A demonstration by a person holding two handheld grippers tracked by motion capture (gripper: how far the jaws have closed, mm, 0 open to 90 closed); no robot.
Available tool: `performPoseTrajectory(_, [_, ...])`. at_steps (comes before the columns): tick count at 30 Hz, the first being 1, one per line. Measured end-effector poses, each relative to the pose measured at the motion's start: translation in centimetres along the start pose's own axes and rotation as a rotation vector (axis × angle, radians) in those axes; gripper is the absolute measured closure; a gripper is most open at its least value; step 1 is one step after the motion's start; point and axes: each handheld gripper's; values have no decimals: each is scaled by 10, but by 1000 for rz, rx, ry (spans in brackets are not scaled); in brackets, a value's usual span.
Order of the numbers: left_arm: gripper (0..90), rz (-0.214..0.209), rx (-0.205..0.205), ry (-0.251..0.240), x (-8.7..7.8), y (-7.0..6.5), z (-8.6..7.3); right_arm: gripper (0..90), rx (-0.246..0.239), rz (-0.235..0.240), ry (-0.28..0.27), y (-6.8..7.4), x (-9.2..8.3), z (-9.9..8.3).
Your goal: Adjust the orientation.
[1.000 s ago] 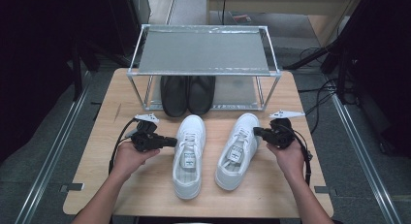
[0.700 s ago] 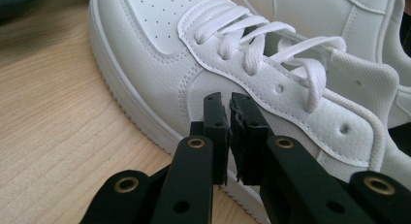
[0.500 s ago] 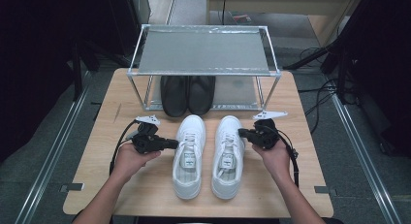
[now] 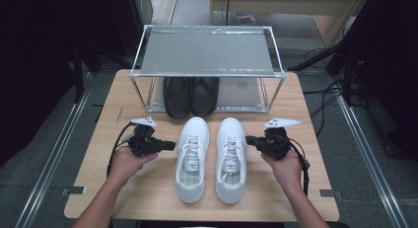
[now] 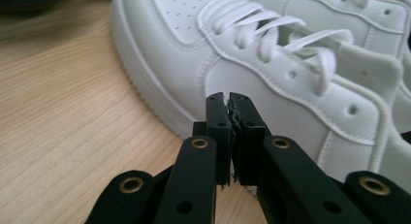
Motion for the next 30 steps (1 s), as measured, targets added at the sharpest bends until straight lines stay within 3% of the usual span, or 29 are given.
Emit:
performPoseTrajectory(9, [885, -2, 6, 64, 14, -2, -3, 900, 5, 20, 100, 6, 5, -20])
performPoseTrajectory(13, [897, 1, 26, 81, 21, -7, -1, 900, 8, 25, 103, 5, 7, -19])
performPoseTrajectory(30, [900, 2, 14, 78, 23, -8, -1, 900, 6, 35, 101, 7, 12, -17])
Point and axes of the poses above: each handheld gripper's, and its own axes: x roughly forward along the jaws, z roughly out of its top, y roughly to its left, and after that the axes turned 3 degrees about x, right-handed
